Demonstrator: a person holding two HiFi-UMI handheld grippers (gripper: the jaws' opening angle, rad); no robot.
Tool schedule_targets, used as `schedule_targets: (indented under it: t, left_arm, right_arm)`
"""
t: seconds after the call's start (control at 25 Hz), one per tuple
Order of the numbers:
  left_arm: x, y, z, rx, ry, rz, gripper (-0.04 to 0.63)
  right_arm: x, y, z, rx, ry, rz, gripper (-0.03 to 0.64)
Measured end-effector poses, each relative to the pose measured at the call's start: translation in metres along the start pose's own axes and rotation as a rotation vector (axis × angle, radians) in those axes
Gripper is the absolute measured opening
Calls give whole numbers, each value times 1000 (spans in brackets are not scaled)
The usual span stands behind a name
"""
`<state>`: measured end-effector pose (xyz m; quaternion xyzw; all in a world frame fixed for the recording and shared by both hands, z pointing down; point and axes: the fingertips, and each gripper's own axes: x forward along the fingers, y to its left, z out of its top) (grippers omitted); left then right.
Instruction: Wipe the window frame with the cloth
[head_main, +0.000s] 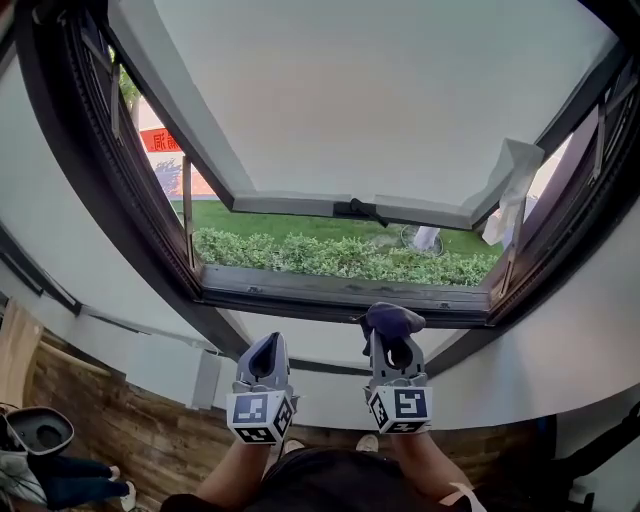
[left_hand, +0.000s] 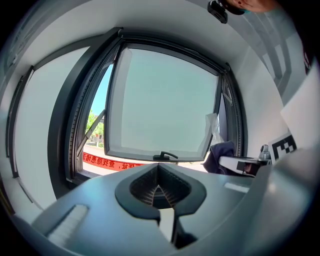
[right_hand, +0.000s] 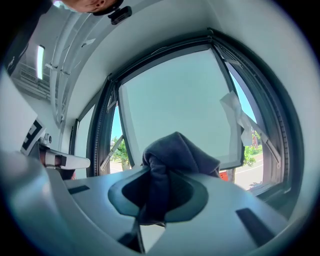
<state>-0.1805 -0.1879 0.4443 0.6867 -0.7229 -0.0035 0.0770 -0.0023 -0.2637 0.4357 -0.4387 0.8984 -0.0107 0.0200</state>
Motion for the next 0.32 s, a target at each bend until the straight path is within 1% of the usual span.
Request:
schedule_targets:
  t: [0.32]
  left_arm:
    - [5,-10,-4,0,19,-15,9]
  right_arm:
    - [0,-4,2,-5,-3,18,66]
